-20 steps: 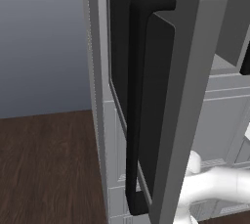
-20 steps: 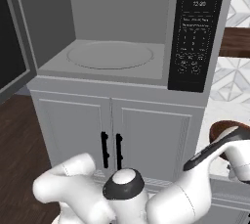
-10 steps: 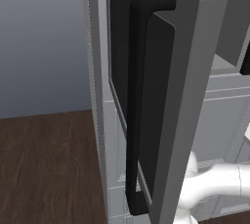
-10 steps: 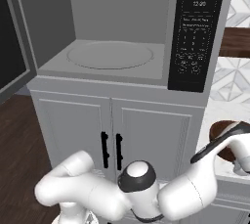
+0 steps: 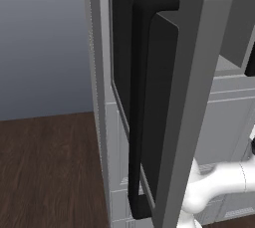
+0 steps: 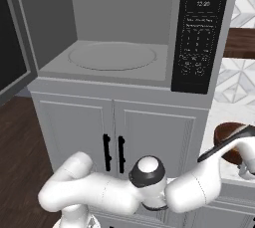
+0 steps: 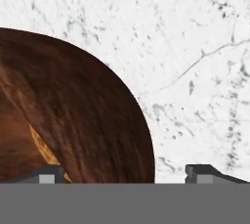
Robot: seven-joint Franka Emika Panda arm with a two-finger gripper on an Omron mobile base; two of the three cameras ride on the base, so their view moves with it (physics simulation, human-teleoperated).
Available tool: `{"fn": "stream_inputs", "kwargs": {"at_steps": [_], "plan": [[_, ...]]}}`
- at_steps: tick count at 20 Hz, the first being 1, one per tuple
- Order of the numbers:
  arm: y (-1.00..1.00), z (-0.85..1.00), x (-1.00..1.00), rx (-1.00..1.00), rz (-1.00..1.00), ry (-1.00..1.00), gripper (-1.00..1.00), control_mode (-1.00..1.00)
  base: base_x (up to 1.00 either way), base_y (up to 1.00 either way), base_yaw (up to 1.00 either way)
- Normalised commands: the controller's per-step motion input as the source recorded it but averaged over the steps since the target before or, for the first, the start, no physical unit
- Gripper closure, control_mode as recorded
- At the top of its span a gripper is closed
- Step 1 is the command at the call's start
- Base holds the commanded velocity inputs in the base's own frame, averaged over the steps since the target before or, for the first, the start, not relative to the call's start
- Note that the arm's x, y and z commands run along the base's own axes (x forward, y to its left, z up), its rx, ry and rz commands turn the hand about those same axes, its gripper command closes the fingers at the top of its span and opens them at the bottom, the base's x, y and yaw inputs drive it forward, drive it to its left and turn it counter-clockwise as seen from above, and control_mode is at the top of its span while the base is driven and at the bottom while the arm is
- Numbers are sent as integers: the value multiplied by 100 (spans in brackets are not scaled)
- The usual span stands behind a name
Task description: Open the microwave, place the bowl with waffle inside the microwave, then close the microwave door and turn it on.
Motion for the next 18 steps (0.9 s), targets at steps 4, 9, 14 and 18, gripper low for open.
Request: {"fn": "stream_inputs", "kwargs": {"at_steps": [4, 9, 14, 18], "plan": [[0, -31, 10, 4, 0, 4, 100, -100, 0, 0, 0], [0, -11, -49, 2, 2, 0, 100, -100, 0, 0, 0], [28, -1, -100, 0, 9, -13, 100, -100, 0, 0, 0], [51, 5, -66, 0, 7, -30, 100, -100, 0, 0, 0]]}}
